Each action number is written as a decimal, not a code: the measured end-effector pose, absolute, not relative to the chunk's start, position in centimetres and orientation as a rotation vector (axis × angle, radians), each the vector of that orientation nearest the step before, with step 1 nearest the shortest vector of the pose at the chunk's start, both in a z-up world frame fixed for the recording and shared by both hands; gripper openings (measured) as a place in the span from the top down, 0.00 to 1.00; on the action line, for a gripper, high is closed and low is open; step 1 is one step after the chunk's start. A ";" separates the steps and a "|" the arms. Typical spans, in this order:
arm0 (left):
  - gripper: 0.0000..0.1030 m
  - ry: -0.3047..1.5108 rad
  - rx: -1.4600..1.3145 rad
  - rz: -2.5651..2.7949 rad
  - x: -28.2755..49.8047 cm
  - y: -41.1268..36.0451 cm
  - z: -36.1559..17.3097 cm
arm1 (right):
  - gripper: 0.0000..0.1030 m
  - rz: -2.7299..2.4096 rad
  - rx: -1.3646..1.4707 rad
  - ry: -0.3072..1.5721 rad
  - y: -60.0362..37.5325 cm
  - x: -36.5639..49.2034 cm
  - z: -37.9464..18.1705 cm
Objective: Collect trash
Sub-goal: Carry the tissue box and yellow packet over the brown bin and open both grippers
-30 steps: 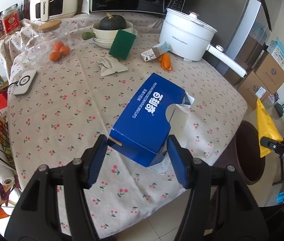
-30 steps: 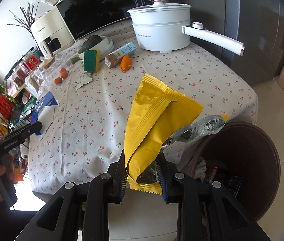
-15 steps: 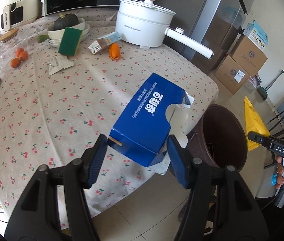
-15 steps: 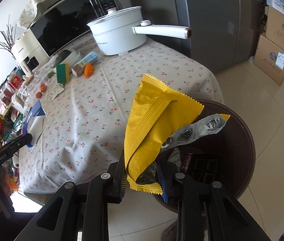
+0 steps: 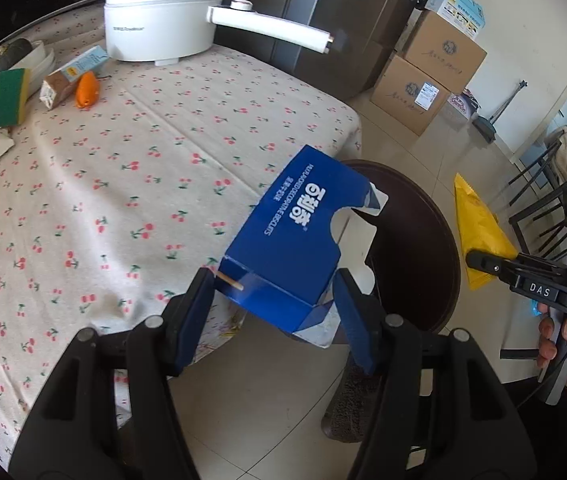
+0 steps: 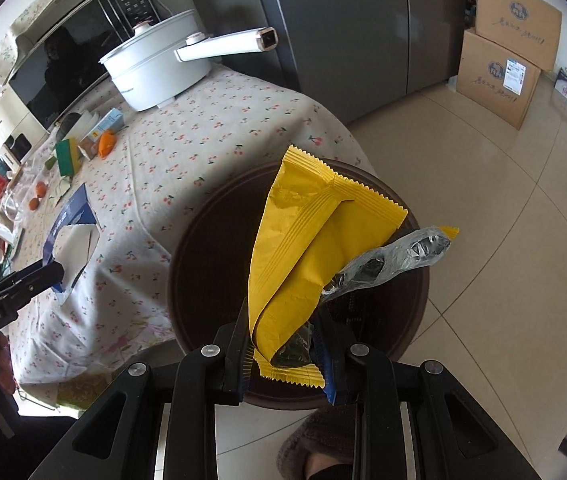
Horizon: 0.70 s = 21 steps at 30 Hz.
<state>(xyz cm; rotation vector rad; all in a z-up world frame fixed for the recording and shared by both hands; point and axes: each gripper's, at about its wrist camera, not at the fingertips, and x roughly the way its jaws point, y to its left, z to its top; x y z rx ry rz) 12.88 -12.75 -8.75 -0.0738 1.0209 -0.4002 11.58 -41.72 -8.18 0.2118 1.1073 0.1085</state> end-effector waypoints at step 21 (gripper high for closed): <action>0.05 1.061 -0.035 -0.418 15.0 -18.2 -11.6 | 0.72 0.055 0.224 1.135 -45.9 11.5 -10.2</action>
